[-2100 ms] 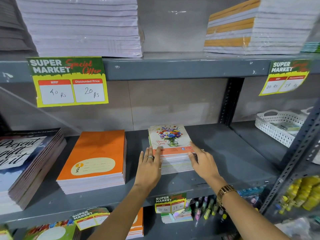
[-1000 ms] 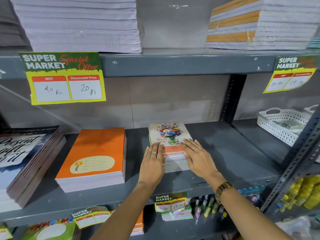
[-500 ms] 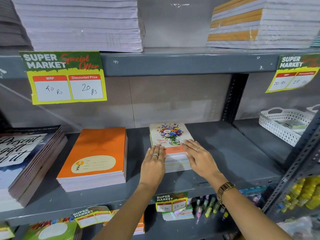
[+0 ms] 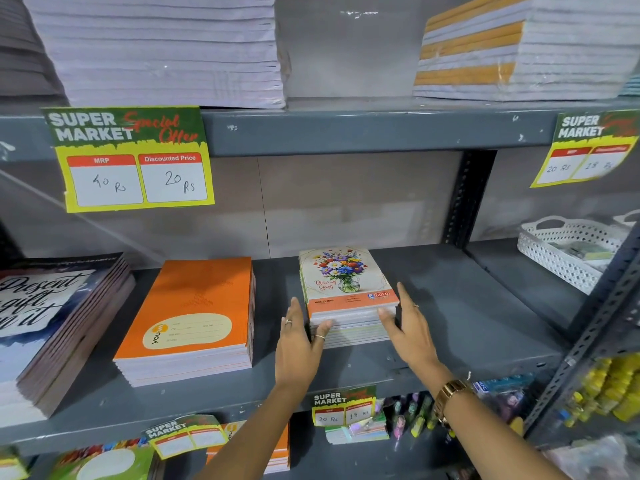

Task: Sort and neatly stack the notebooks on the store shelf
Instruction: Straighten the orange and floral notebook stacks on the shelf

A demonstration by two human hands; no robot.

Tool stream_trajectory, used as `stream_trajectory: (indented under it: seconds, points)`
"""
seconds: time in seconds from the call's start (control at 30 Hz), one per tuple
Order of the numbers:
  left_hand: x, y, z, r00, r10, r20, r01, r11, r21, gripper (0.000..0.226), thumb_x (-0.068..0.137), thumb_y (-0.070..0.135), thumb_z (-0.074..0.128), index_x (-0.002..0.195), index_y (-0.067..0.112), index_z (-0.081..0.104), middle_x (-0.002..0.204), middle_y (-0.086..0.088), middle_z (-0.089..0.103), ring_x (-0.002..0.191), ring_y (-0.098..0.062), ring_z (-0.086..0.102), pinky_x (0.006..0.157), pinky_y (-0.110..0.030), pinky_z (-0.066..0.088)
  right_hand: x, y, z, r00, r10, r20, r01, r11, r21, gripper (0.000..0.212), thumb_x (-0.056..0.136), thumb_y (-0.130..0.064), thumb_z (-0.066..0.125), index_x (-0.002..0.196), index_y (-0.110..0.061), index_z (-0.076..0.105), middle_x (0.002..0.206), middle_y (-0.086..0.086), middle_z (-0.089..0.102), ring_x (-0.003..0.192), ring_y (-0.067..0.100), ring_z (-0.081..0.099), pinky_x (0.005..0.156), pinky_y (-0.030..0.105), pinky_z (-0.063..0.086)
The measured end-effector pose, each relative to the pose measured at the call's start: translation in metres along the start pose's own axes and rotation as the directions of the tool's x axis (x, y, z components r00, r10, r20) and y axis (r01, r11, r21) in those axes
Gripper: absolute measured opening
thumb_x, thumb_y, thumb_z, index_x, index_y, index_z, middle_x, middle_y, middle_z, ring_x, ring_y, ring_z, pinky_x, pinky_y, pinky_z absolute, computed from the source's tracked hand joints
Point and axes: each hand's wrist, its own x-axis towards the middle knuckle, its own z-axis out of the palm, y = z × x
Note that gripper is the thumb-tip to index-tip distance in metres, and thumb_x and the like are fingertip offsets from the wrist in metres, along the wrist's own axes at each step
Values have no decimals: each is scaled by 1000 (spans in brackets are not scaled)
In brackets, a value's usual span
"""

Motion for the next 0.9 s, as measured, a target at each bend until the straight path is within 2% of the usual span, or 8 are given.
stream_trajectory:
  seconds: [0.1,0.17,0.27,0.47,0.8,0.9]
  points:
    - [1,-1,-1,999,12,38,-11,1000,-23,77,84,52,48,144,21,11,148,-5,38,136,-32,35,105,-52,40,-3,-1,5,1000,13,-16,-11,991,135,54,92,-30,53,140,-14,34,125,8,60,117,24,55,99,42,47]
    - [1,3,0,998,36,45,-33,998,-51,74,84,52,48,143,23,14,144,-2,44,132,-29,41,103,-50,43,-4,-4,7,1000,11,-27,-6,981,193,42,92,-27,54,131,-15,43,115,4,65,107,21,61,89,33,52]
    - [0,10,2,994,83,70,-76,993,-95,69,85,51,48,141,29,16,138,3,50,123,-20,50,98,-42,46,-4,-9,11,999,18,-42,-8,972,235,37,92,-27,55,126,-14,47,110,3,68,98,16,65,78,21,51]
    - [-2,10,5,993,92,78,-76,979,-189,68,84,49,51,139,34,16,136,7,50,122,-15,49,100,-42,44,-5,-8,11,999,21,-42,-12,976,217,38,90,-27,59,124,-14,49,112,5,68,101,19,64,88,38,54]
    - [1,7,7,993,92,74,-74,973,-218,65,85,44,53,138,32,18,134,6,51,121,-17,51,97,-41,46,-9,-6,13,999,-5,-53,11,992,127,40,89,-28,60,125,-14,49,115,6,67,107,25,62,92,44,52]
    - [0,6,7,993,96,74,-82,983,-166,74,85,48,49,143,32,5,143,4,43,128,-19,45,101,-43,43,-8,-7,12,997,-3,-75,7,998,55,59,89,-35,57,139,-14,35,126,8,62,118,27,56,98,43,48]
